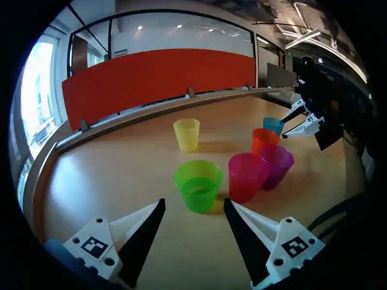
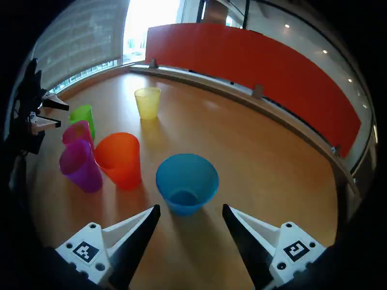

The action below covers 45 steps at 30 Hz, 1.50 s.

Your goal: Pour water

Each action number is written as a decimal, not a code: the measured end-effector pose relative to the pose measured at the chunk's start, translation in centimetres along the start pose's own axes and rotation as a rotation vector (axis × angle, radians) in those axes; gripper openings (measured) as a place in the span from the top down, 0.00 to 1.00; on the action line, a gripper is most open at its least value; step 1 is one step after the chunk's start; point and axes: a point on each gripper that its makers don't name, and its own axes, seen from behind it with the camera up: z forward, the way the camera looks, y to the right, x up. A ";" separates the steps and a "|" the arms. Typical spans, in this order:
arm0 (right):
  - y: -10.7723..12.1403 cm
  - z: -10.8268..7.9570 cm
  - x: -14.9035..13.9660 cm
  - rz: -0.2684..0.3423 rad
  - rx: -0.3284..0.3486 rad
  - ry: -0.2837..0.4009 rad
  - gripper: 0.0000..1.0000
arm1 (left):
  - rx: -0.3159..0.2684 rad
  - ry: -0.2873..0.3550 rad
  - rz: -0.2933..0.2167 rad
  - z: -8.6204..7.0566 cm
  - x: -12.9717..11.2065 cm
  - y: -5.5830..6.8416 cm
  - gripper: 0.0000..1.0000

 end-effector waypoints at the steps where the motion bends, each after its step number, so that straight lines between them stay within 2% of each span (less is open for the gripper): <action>1: 0.0 -0.2 -0.2 0.005 -0.002 0.001 0.00 | 0.005 0.005 -0.002 -0.1 0.1 -0.1 0.11; 9: 0.9 -1.4 -0.6 0.044 -0.049 0.047 0.00 | 0.058 0.044 -0.029 -0.7 0.4 -1.3 0.11; 15: 2.2 -3.0 0.0 0.079 -0.099 0.108 0.00 | 0.123 0.083 -0.044 -1.5 1.2 -2.9 0.11; 24: 3.7 -5.4 0.6 0.108 -0.188 0.202 0.00 | 0.202 0.130 -0.108 -2.4 1.4 -5.1 0.11; 29: 4.5 -7.0 1.6 0.122 -0.250 0.274 0.00 | 0.241 0.160 -0.129 -3.0 1.7 -6.0 0.11; 34: 5.5 -8.8 2.9 0.162 -0.316 0.363 0.00 | 0.290 0.207 -0.138 -3.9 2.5 -6.6 0.11; 45: 6.8 -12.3 5.7 0.217 -0.415 0.558 0.00 | 0.371 0.298 -0.126 -5.3 4.5 -7.2 0.11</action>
